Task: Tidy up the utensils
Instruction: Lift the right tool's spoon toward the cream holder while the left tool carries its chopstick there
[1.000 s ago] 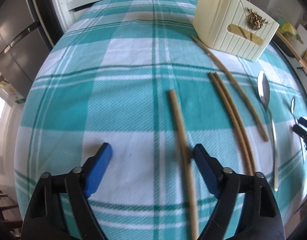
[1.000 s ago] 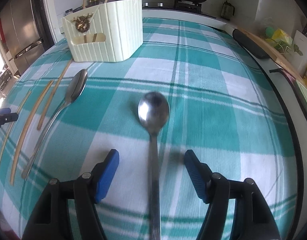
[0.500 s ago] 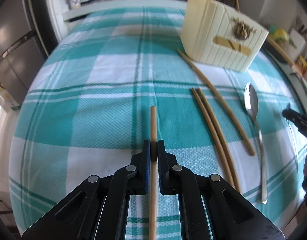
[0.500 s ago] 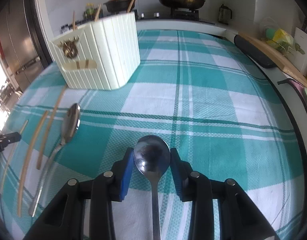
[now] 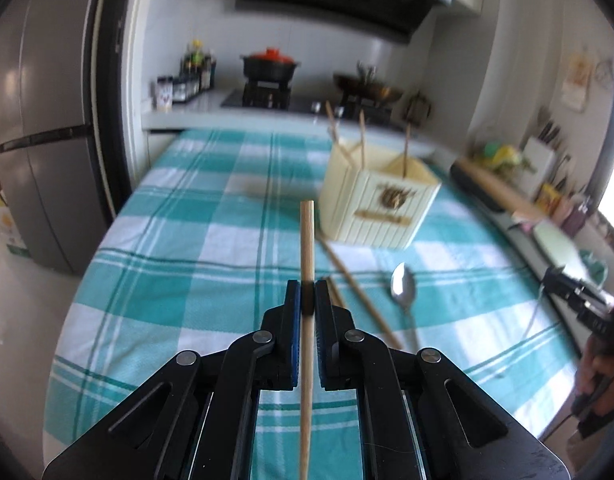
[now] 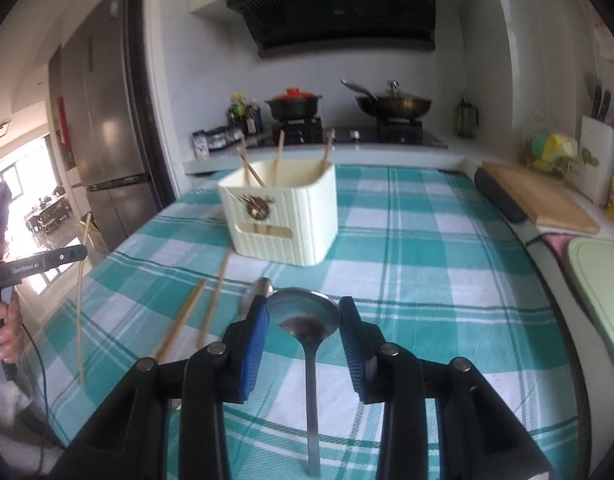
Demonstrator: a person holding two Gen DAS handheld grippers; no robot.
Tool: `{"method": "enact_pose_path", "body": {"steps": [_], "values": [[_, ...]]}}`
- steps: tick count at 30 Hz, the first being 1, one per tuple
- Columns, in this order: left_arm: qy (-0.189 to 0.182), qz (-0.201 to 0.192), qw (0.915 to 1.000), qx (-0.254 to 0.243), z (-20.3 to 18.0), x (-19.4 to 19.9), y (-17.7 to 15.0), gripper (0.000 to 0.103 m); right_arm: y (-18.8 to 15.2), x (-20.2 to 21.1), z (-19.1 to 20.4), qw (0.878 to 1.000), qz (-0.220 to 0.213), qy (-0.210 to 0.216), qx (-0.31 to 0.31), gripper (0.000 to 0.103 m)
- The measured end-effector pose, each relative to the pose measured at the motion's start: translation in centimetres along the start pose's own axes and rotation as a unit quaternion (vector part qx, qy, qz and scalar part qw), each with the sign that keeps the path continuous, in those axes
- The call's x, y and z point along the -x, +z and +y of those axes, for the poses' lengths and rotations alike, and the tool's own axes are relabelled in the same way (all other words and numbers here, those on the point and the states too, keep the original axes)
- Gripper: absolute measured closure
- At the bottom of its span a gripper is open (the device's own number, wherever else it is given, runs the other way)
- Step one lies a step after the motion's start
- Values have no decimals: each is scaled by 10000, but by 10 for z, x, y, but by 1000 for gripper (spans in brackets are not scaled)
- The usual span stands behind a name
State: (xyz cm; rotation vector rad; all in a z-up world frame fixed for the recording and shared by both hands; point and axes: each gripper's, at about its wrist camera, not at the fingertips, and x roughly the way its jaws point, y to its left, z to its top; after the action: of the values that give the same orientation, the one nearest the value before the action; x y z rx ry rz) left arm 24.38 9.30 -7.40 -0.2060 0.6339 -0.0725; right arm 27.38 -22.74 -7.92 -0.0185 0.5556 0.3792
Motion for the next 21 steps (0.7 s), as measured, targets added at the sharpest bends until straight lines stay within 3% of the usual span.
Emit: {"method": "enact_pose_path", "body": {"steps": [6, 21], "values": [[-188, -284, 9994, 102, 0, 16, 6, 98, 5, 23, 14, 9996, -261, 61, 79, 67], [-417, -174, 9989, 136, 6, 7, 35, 98, 68, 13, 24, 9980, -430, 428, 178, 67]]}}
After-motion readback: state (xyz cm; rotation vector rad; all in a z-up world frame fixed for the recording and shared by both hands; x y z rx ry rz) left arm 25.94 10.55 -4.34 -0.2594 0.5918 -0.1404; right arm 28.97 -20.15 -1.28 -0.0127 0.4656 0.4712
